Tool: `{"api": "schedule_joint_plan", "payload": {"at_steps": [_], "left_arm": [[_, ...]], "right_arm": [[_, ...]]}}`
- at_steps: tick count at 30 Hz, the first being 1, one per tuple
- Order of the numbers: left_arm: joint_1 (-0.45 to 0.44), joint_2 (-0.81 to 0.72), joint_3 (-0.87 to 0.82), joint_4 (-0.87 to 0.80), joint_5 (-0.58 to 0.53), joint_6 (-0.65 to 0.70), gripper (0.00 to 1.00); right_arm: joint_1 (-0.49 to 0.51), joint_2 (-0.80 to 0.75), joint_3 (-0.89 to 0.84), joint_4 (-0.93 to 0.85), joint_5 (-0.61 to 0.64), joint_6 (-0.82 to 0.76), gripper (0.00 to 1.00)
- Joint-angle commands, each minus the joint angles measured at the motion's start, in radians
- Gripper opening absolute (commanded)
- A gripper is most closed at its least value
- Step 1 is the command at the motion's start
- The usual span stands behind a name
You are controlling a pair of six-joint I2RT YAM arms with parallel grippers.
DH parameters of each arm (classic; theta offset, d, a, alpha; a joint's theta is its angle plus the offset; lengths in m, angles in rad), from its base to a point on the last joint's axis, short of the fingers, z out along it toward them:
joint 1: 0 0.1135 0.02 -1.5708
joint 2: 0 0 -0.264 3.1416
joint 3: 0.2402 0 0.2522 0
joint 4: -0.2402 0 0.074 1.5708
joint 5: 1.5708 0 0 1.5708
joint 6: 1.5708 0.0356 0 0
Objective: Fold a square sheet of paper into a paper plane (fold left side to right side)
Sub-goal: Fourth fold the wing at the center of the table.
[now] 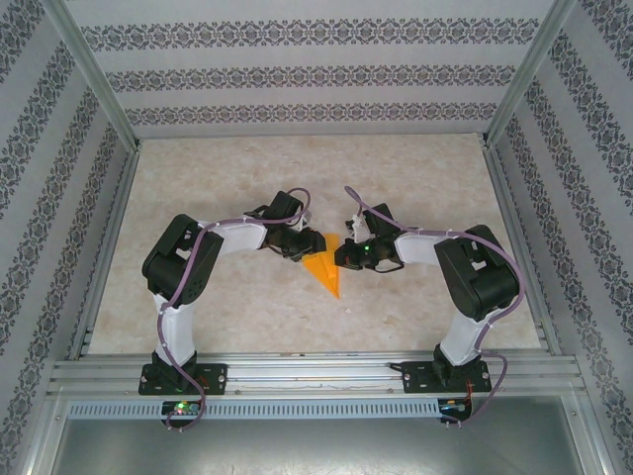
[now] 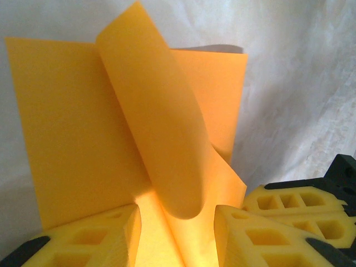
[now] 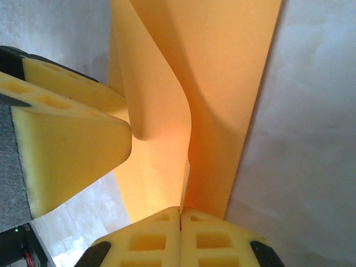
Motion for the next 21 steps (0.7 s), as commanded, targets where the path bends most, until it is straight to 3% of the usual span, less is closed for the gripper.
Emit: {"api": "schedule_joint_plan", "payload": {"at_steps": [1,21], "left_arm": [[-0.01,0.02,0.003,-0.073,-0.047,0.021,0.41],[-0.011,0.018,-0.003,-0.069,-0.045,0.02,0.41]], "right_arm": [[-0.009,-0.015,0.01,-0.02,0.022,-0.019,0.02],[-0.01,0.011,0.021,-0.031,0.042,-0.02,0.03]]}}
